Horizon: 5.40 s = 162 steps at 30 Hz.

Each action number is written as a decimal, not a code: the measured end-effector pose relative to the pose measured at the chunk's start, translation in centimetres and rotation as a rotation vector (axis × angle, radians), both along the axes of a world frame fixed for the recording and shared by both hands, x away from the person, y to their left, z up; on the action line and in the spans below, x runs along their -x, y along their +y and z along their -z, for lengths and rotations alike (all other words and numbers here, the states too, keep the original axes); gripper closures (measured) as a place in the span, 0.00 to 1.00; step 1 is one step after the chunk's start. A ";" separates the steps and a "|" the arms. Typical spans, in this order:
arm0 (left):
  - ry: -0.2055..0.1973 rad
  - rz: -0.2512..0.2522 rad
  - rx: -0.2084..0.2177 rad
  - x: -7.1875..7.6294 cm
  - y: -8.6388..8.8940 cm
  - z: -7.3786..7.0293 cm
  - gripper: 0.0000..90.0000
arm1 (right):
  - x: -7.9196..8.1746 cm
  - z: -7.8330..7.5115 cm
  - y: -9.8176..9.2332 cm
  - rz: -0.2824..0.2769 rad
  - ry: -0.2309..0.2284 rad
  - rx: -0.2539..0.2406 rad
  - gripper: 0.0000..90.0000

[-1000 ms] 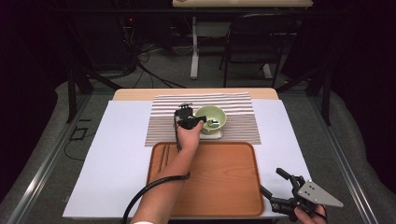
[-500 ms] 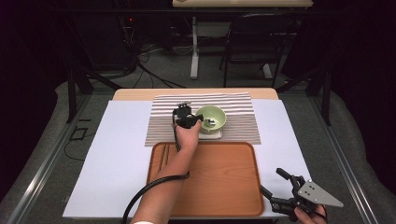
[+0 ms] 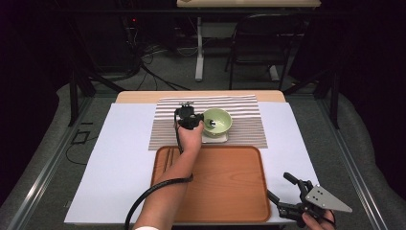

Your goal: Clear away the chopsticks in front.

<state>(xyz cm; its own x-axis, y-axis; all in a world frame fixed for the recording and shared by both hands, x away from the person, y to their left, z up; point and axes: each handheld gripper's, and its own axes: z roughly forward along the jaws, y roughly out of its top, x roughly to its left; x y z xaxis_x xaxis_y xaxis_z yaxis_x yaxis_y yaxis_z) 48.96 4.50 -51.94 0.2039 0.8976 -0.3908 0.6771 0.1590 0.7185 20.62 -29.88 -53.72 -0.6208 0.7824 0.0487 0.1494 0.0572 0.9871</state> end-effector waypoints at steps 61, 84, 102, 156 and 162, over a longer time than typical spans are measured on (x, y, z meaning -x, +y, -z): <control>-0.032 0.189 0.064 3.3 4.4 -7.0 0.91 | 0.0 0.0 0.0 0.007 0.002 0.009 0.16; 0.035 0.328 0.017 11.0 9.1 -5.1 0.91 | -0.1 0.1 0.1 0.010 0.005 0.015 0.16; 0.139 0.425 -0.058 15.7 11.0 -4.0 0.91 | -0.1 0.2 0.2 0.012 0.007 0.020 0.16; 0.487 0.466 -0.238 12.6 9.8 -1.2 0.88 | -0.1 0.2 0.2 0.012 0.009 0.023 0.16; 0.450 0.483 -0.211 12.4 8.8 -0.8 0.88 | -0.1 0.2 0.2 0.012 0.008 0.023 0.16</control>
